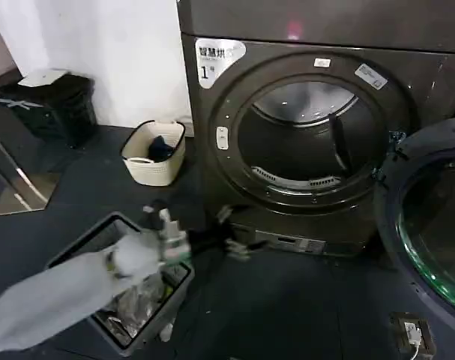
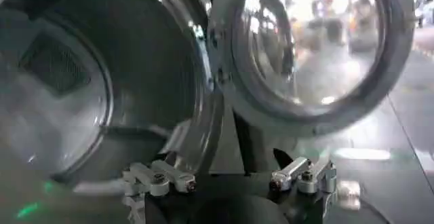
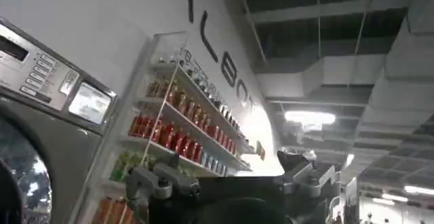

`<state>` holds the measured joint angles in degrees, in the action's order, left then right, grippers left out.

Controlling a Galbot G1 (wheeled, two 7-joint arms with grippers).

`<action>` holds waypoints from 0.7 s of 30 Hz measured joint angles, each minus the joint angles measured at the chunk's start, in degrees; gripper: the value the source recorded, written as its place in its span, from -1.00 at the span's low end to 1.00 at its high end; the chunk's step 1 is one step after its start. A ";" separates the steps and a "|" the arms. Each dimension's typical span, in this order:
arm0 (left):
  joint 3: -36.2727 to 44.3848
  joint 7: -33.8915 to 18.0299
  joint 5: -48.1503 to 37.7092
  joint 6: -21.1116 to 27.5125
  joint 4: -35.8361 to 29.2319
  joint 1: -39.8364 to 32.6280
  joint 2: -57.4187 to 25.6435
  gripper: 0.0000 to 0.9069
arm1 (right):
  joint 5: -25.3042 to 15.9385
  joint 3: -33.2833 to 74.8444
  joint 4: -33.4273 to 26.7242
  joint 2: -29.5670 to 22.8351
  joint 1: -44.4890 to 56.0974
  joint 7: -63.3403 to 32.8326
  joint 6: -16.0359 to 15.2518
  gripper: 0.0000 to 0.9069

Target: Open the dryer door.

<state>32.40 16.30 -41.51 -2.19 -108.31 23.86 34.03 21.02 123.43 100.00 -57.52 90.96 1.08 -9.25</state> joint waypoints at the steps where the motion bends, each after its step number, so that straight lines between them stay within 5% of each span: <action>1: -1.03 0.88 1.16 1.18 -0.96 1.21 -1.92 1.00 | -0.02 -0.08 -0.01 0.02 -0.10 0.00 -0.11 1.00; 10: -12.38 6.48 9.56 9.47 -3.66 12.71 -19.01 1.00 | -0.32 -1.33 -0.03 0.59 -1.16 0.56 -0.24 1.00; 21: -17.60 17.75 23.98 8.74 1.05 17.79 -30.38 1.00 | -0.45 -3.37 -0.21 1.01 -2.03 0.98 -0.06 1.00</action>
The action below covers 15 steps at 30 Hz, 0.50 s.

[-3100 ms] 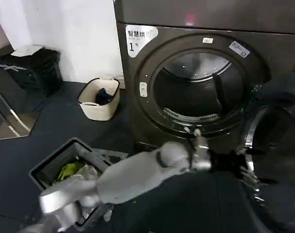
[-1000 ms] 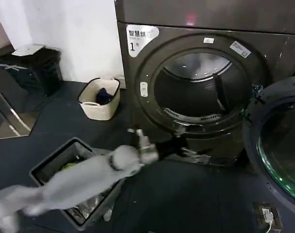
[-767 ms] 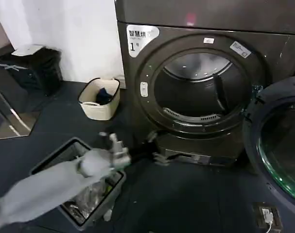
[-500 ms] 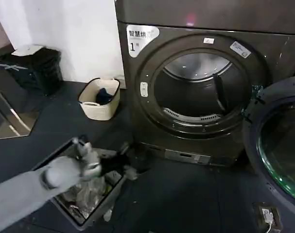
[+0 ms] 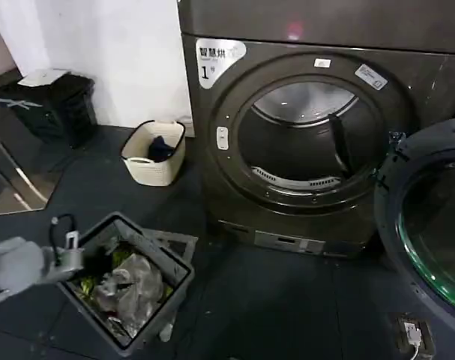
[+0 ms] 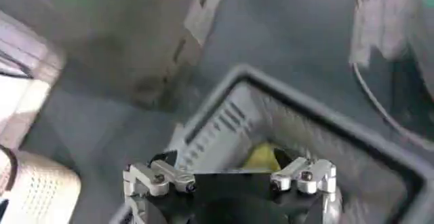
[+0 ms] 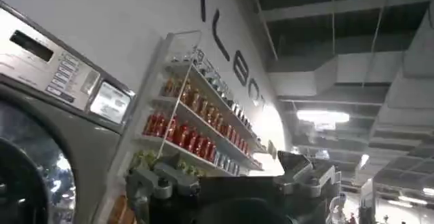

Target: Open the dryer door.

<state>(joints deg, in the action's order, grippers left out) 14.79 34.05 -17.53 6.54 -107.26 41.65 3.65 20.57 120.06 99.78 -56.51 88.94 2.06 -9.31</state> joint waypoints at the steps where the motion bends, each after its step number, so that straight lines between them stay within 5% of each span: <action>1: 0.23 0.27 0.90 -0.14 0.42 0.04 -0.74 1.00 | 0.00 -0.17 0.19 -0.08 -0.08 0.04 0.01 1.00; 15: 1.80 1.85 11.24 0.08 6.59 0.16 -2.29 1.00 | 0.00 -0.39 0.98 -0.58 0.42 0.25 0.19 1.00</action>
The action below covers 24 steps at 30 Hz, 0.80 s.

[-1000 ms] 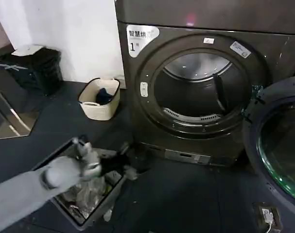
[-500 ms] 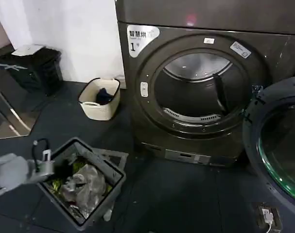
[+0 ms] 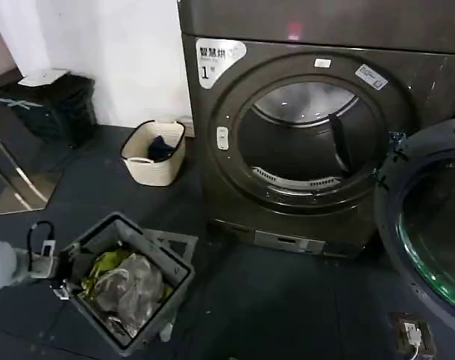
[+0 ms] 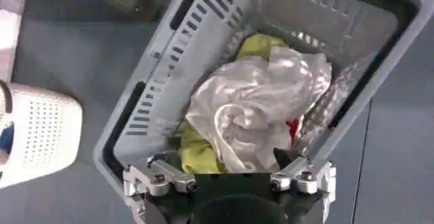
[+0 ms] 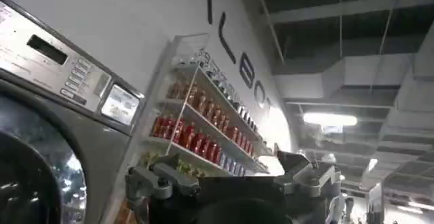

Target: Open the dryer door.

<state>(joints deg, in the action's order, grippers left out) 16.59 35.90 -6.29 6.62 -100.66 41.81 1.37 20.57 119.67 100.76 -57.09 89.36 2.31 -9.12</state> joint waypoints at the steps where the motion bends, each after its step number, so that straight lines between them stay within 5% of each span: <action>1: -0.01 -0.04 0.02 0.01 0.11 -0.06 0.16 1.00 | 0.00 0.02 0.06 -0.06 0.09 0.04 0.02 1.00; 24: -0.09 1.32 4.18 -2.09 1.12 -0.11 0.10 1.00 | 0.00 0.63 0.93 -1.24 1.12 0.58 0.35 1.00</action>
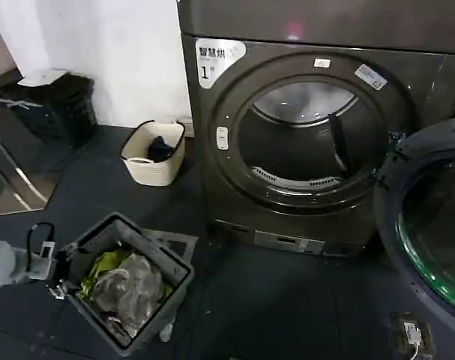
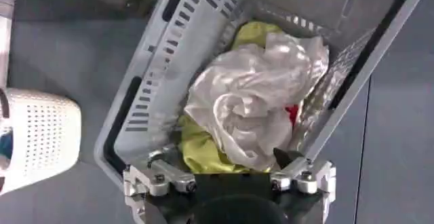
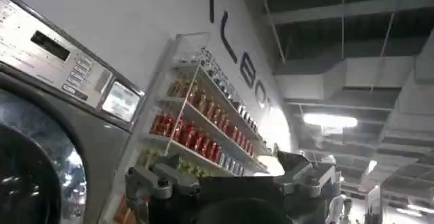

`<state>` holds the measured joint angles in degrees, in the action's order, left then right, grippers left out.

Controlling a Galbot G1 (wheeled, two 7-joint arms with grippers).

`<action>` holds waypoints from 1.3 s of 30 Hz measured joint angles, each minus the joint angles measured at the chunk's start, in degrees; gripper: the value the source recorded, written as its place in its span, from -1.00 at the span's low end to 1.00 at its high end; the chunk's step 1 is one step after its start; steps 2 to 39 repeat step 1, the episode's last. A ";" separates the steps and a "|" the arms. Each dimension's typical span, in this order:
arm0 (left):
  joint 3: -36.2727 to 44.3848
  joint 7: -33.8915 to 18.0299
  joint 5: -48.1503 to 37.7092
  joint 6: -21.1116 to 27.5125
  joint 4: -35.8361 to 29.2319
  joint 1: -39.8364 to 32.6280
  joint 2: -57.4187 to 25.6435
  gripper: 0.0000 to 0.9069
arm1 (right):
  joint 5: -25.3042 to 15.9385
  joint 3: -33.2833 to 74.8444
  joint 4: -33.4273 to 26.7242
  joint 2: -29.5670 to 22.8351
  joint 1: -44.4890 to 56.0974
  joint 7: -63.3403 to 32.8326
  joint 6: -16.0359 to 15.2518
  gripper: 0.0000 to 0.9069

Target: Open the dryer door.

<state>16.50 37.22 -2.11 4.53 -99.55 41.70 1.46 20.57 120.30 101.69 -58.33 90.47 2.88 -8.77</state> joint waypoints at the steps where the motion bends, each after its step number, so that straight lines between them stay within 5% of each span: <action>1: -0.01 0.00 0.01 -0.03 -0.02 -0.01 -0.09 1.00 | 0.01 0.00 0.09 -0.02 -0.04 0.02 0.00 1.00; 39: -0.01 0.00 0.01 -0.03 -0.02 -0.01 -0.09 1.00 | 0.01 0.00 0.09 -0.02 -0.04 0.02 0.00 1.00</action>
